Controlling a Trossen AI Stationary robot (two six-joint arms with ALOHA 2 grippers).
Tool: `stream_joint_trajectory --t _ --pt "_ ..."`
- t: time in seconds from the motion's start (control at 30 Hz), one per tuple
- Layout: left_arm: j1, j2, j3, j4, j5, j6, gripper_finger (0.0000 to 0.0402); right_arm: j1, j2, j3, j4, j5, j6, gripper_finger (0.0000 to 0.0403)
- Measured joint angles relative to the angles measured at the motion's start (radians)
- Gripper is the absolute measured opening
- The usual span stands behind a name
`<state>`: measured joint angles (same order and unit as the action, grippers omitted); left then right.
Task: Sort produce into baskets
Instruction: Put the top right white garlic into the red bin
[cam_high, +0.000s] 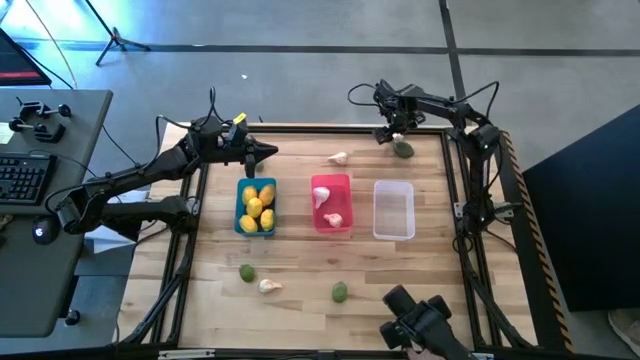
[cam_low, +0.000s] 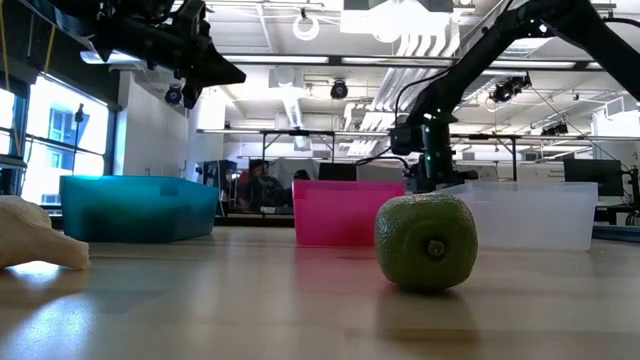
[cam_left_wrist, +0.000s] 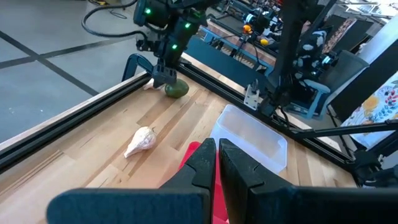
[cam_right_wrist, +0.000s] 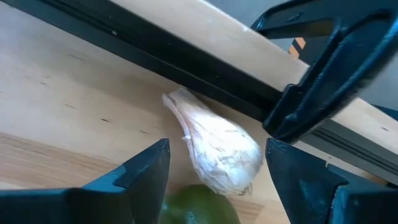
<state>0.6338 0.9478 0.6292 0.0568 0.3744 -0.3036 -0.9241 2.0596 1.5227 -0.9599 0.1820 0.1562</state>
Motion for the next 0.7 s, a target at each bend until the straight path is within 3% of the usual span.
stream_joint_trajectory --t 0.4,0.7 --pt "0.000 0.000 0.000 0.000 0.001 -0.009 0.0007 0.001 0.028 0.000 0.000 -0.007 0.000 0.0241" --pt "0.000 0.000 0.000 -0.001 0.001 -0.009 0.0007 -0.007 0.028 0.000 0.001 -0.133 -0.004 0.0134"
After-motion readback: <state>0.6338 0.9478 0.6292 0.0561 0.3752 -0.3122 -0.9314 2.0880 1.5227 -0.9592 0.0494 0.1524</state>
